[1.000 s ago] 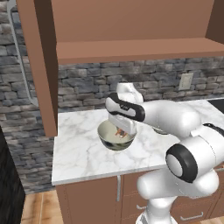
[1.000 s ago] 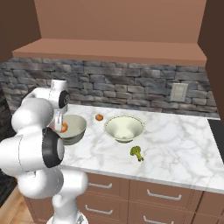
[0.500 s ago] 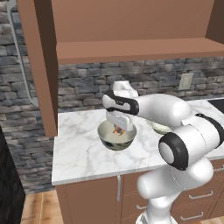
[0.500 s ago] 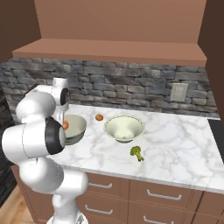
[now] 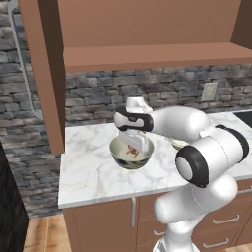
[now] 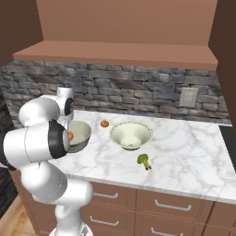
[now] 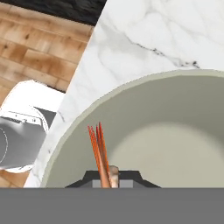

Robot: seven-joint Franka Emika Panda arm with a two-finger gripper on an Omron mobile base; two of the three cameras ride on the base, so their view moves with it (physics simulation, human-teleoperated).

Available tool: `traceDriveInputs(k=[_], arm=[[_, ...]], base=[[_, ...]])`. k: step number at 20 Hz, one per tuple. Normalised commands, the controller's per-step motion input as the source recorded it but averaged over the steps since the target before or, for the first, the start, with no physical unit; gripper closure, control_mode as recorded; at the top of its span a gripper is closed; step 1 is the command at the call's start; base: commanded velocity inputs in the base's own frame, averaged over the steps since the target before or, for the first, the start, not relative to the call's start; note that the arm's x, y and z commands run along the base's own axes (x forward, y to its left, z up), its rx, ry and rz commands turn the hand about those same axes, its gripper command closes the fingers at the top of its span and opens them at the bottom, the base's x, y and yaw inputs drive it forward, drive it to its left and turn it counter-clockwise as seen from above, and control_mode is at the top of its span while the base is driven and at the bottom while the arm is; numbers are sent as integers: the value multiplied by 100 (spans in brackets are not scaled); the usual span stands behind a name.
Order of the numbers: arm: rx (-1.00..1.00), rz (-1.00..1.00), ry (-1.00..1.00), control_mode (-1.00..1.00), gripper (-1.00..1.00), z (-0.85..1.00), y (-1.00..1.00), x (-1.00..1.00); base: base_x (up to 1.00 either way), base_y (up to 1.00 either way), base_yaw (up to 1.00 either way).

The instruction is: Pick both bowls and place them on the counter. Then place the shrimp in one bowl and place the broccoli in the other bowl.

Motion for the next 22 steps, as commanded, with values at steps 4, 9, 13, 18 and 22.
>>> traceDriveInputs(k=[4,9,13,18,22], arm=[[0,0,0,-100,100,-25,0,0],[0,0,-1,-100,-100,-16,4,2],[0,0,0,-100,-100,0,0,0],[0,0,-4,-100,-100,18,-3,0],[0,0,-11,-100,-100,53,-4,0]], base=[[0,0,0],[0,0,0],[0,0,0],[0,0,0],[0,0,0]])
